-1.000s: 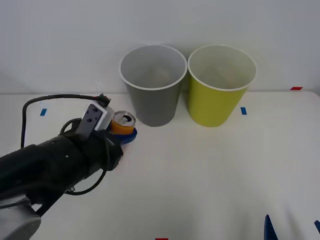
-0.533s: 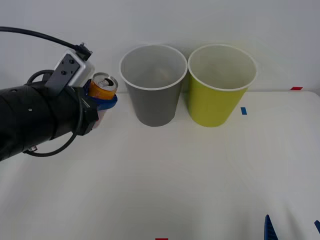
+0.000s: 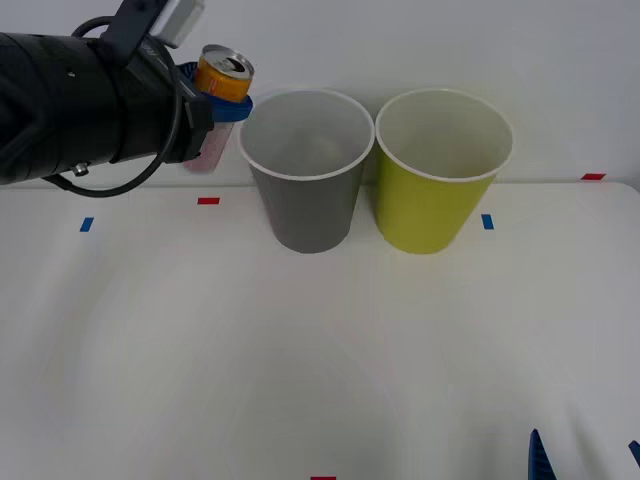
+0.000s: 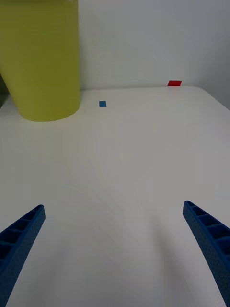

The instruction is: Put cans in the gray bin and PET bottles in the light green bin.

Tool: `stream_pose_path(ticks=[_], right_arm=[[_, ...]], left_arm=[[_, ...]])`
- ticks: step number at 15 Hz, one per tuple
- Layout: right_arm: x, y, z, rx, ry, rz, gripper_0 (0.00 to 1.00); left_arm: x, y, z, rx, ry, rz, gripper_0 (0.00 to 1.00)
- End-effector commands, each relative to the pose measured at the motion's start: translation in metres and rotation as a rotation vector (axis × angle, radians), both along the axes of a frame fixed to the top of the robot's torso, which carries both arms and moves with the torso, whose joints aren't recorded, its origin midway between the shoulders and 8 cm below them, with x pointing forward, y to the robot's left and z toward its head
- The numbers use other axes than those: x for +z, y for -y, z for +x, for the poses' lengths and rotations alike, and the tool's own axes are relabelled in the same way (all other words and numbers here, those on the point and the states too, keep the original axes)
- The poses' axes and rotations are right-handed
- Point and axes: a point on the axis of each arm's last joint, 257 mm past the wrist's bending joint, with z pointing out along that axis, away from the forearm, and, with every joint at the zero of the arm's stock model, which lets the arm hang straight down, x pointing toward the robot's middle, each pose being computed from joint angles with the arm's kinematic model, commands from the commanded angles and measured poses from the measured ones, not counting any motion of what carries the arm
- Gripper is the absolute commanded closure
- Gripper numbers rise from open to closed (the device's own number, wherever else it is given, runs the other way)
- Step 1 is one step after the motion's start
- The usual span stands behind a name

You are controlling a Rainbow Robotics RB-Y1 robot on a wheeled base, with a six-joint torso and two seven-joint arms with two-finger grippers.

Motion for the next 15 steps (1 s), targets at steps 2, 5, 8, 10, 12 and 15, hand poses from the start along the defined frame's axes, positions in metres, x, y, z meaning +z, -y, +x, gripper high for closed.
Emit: stream_pose_path(ticks=[2, 5, 8, 10, 12, 15], right_arm=[[0.0, 0.0, 0.0, 0.0, 0.0, 0.0, 0.0], [0.0, 0.0, 0.0, 0.0, 0.0, 0.0, 0.0], [0.0, 0.0, 0.0, 0.0, 0.0, 0.0, 0.0], [0.0, 0.0, 0.0, 0.0, 0.0, 0.0, 0.0], [0.0, 0.0, 0.0, 0.0, 0.0, 0.0, 0.0], [0.0, 0.0, 0.0, 0.0, 0.0, 0.0, 0.0]], left_arm=[[0.017, 0.03, 0.033, -0.022, 0.013, -0.064, 1.0], [0.03, 0.053, 0.056, -0.033, 0.021, -0.099, 1.0], [0.029, 0.076, 0.072, -0.038, -0.012, -0.16, 1.0], [0.023, 0.085, 0.087, -0.044, -0.014, -0.189, 1.0], [0.015, 0.089, 0.101, -0.042, -0.015, -0.225, 1.0], [0.006, 0.09, 0.115, -0.032, -0.024, -0.254, 1.0]])
